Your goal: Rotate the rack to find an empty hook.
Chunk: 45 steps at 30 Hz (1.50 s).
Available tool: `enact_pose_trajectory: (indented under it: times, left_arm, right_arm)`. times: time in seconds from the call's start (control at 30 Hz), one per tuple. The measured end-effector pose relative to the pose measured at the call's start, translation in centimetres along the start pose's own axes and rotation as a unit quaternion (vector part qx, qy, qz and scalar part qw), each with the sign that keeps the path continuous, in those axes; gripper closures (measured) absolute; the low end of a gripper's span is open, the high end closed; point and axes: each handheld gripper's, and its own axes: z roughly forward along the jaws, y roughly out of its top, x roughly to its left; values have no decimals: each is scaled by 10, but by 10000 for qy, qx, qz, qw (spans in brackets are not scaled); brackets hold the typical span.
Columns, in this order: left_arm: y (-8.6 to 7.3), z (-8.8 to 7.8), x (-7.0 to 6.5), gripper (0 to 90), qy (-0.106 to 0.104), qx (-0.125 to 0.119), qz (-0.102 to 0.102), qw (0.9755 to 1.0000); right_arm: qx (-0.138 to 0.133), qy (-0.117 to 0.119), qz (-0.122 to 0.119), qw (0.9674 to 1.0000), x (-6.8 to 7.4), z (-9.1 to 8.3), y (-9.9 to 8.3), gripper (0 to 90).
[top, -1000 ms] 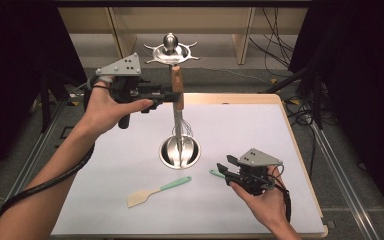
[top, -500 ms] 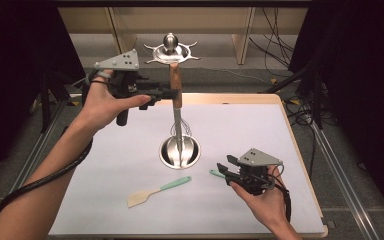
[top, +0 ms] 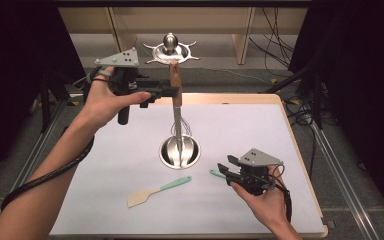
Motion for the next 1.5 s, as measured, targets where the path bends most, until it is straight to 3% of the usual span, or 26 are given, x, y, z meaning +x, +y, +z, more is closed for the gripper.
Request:
enact_pose_trajectory:
  times: [0.23,0.27,0.3,0.33,0.37,0.43,0.47,0.5,0.57,0.6,0.63,0.8,0.93,1.1,1.4,1.5]
  left_arm:
    - [-5,1,2,714,44,-10,-45,10000]
    - [-5,1,7,712,45,-43,238,9997]
    - [-5,2,8,711,20,-71,322,9995]
    - [-6,2,6,711,23,-85,197,9998]
    - [-6,2,8,711,33,-85,292,9995]
    - [-6,2,7,711,50,-93,255,9996]
    - [-8,2,2,710,58,-111,-115,9999]
    - [-8,2,2,709,65,-110,-115,9999]
    - [-9,2,1,707,104,-120,-114,9998]
    - [-9,1,1,705,131,-122,-117,9998]
    - [-9,1,1,701,162,-122,-119,9997]
    - [-12,-3,-3,616,493,-164,-9,9986]
    - [-17,-9,-6,550,561,-226,88,9981]
    - [-23,-19,-10,512,719,-351,105,9967]
    - [-25,-28,-23,678,881,-714,141,9935]
    - [-23,-29,-27,691,968,-768,131,9923]
  right_arm:
    - [21,-5,15,10000,0,0,-1,564]
    - [77,64,85,9999,0,0,-1,564]
    - [31,-12,82,10000,1,0,-2,564]
    - [5,-20,187,9998,2,0,-2,564]
    - [6,-25,157,9999,2,0,-3,564]
    - [-21,-21,46,10000,0,1,-3,564]
    - [-15,-20,45,10000,0,1,-3,564]
    - [-47,-59,-71,9999,-1,1,-3,564]
    - [-5,-36,75,10000,0,1,-3,564]
    - [-42,-49,-49,10000,-1,1,-3,564]
    - [61,-19,135,9999,2,0,-3,564]
    - [71,-31,62,10000,0,1,-4,563]
    - [11,-57,110,9999,-1,1,-4,559]
    - [119,28,203,9997,-3,2,-5,556]
    - [256,-187,197,9993,-10,2,-12,612]
    - [351,-185,433,9983,-8,1,-14,627]
